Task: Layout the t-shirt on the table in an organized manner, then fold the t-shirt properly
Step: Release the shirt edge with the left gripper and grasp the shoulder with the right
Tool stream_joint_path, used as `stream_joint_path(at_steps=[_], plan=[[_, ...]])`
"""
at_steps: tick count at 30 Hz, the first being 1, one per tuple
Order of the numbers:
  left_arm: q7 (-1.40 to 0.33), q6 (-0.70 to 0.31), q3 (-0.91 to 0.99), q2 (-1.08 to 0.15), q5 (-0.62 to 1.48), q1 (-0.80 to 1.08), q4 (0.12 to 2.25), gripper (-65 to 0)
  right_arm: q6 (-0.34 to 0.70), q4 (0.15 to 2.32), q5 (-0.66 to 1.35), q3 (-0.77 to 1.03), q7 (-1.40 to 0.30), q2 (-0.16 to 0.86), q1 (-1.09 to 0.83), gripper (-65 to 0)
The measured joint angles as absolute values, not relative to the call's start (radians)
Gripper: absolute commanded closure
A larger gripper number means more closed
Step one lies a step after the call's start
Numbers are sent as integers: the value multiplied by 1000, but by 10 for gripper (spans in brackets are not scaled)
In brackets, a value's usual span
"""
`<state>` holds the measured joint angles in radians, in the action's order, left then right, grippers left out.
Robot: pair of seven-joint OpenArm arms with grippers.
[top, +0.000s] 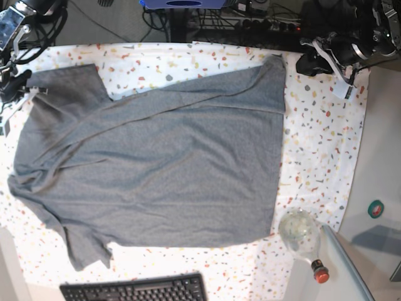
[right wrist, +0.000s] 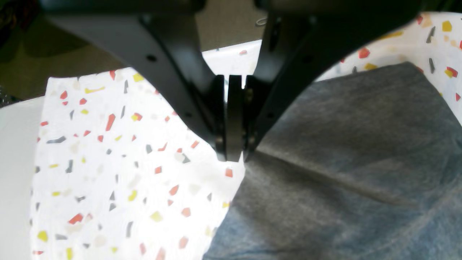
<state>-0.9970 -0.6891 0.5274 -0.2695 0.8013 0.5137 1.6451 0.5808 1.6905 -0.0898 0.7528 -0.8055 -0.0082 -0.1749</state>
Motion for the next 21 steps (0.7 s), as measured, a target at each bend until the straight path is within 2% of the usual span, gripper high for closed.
stream_joint_path(at_steps=[2,3,4,21], plan=[[-991,-690,530,-278,870,508,1587,-459,581,1691,-90,752,-806,-7,-176,0],[-990,-689,530,-282,889,507,1560,-505,581,1691,-89,752,-805,-8,-175,0],[-994,-689,529,-286,907,507,1534,-525,581,1691,-89,749,-805,-8,-175,0],[-991,-688,492,-270,922,405,1341,-522,581,1691,-89,748,-805,-8,-175,0]])
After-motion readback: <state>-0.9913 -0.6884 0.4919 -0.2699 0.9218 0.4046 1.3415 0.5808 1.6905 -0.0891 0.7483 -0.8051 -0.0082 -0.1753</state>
